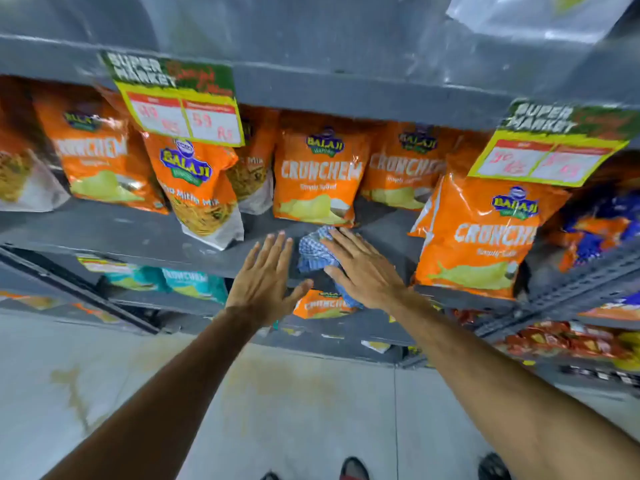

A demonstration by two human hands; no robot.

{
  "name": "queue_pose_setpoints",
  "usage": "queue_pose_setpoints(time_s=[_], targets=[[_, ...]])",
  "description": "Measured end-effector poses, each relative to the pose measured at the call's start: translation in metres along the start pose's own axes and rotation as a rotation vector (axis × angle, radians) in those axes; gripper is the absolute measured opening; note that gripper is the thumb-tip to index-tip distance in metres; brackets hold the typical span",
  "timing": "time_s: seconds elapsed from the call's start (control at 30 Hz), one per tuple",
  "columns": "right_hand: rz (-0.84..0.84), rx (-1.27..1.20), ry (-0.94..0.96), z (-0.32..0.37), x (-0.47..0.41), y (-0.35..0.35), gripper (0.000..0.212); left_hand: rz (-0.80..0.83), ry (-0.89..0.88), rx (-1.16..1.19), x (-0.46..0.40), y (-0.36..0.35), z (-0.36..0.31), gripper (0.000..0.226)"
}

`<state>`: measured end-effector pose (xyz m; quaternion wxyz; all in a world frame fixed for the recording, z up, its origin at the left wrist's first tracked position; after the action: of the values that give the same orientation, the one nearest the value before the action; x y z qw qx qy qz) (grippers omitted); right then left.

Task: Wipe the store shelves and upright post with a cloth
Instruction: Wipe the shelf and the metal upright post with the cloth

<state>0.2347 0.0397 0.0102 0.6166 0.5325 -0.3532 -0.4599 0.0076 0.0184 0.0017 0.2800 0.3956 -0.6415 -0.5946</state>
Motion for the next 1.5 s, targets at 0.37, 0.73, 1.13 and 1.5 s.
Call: queue_pose_setpoints(time_s=[0.37, 0.73, 1.13, 1.5], targets=[[-0.163, -0.115, 0.08, 0.004, -0.016, -0.03, 0.043, 0.037, 0.016, -0.048, -0.015, -0.033, 0.014, 0.102], [-0.11, -0.662, -0.113, 0.044, 0.012, 0.028, 0.038, -0.041, 0.04, -0.088, 0.051, 0.043, -0.005, 0.094], [-0.062, -0.888, 0.321, 0.246, -0.012, 0.174, 0.047, -0.279, 0.36, -0.35, 0.174, 0.252, 0.048, 0.095], [-0.31, -0.918, 0.492, 0.434, -0.111, 0.262, 0.035, -0.482, 0.44, -0.472, 0.259, 0.396, 0.212, 0.093]])
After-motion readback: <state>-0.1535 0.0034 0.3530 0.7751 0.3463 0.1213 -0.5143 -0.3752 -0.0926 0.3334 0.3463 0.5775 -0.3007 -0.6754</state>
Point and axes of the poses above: each hand's wrist, its own x-axis away from the middle knuckle, its own y-axis out of the back of the hand, z = x × y, the point moved 2 cm from there along -x, towards the middle knuckle, and after that the axes turned 10 degrees about -y, right-handed, at the moved point
